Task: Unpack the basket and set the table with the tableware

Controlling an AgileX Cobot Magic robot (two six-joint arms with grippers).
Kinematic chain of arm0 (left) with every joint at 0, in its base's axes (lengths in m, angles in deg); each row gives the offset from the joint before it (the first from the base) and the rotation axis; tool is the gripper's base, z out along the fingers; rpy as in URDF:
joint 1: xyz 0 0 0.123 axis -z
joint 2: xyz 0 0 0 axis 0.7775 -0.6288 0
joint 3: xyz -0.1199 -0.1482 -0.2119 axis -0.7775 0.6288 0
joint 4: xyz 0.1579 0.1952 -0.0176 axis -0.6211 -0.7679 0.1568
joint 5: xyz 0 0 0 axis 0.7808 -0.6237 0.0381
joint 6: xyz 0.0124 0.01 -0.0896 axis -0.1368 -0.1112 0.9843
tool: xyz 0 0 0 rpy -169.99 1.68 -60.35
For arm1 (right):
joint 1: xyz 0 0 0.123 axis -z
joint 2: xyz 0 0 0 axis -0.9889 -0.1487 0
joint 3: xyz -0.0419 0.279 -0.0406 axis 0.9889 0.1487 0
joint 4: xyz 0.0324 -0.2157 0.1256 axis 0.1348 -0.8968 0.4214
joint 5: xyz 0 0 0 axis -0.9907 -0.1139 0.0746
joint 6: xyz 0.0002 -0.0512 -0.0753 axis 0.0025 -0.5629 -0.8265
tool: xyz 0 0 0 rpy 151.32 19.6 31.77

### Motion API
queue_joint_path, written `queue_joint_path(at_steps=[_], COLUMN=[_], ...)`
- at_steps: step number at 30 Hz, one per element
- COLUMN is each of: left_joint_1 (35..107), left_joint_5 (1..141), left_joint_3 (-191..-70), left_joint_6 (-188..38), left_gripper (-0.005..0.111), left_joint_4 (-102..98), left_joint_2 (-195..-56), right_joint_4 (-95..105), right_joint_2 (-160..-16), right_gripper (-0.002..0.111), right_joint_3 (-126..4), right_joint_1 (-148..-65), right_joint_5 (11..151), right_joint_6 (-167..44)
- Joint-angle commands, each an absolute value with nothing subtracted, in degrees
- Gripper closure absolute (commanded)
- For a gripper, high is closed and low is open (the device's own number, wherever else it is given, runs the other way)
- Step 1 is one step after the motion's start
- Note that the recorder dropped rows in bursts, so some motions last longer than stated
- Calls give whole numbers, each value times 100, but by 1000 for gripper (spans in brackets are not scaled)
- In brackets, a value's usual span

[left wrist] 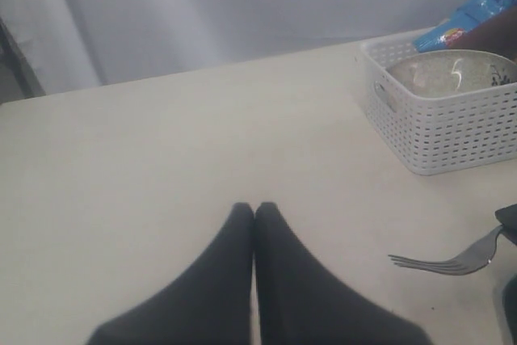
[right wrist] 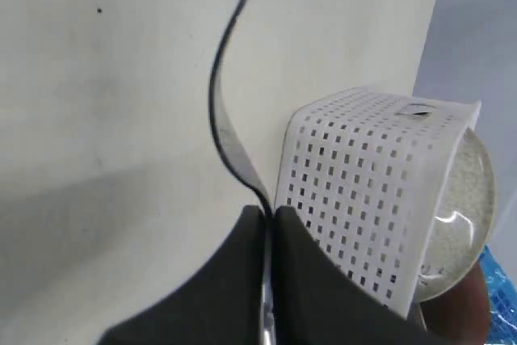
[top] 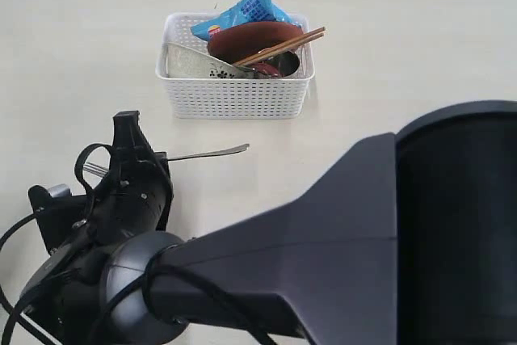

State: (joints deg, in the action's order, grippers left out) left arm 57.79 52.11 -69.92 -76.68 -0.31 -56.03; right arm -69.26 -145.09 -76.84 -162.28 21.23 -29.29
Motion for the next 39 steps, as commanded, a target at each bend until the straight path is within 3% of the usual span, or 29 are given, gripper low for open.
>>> queue_joint_path(at_steps=[1,14,16,20,22,35,39], left_joint_1=[5807,5807,5807,5807,5807,5807,5807], left_joint_5=[5271,5271,5271,5271,5271,5271,5271], left_joint_3=[-6982,-6982,-6982,-6982,-6982,-6982,-6982], left_joint_6=[-7663,-7663,-7663,-7663,-7663,-7663,-7663], left_gripper=[107,107,107,107,107,107,107], left_joint_4=[-28,-51,-51,-51,-51,-51,-51], left_joint_2=[-5581,-5581,-5581,-5581,-5581,-5581,-5581], right_joint_4=[-6859,-6495,-6470,-6456,-6456,-5318,-4071], right_joint_2=[-14600,-14638,-14638,-14638,-14638,-13984,-13453], right_gripper=[109,108,101,75,67,68,79], right_joint_3=[-7663,-7663,-7663,-7663,-7663,-7672,-7730], right_joint_1=[-16184,-15986,-15986,-15986,-15986,-15965,-15699], right_joint_5=[2230,2252,2260,2220,2153,2391,3047], right_joint_6=[-2939,-2679,-2679,-2679,-2679,-2744,-3019])
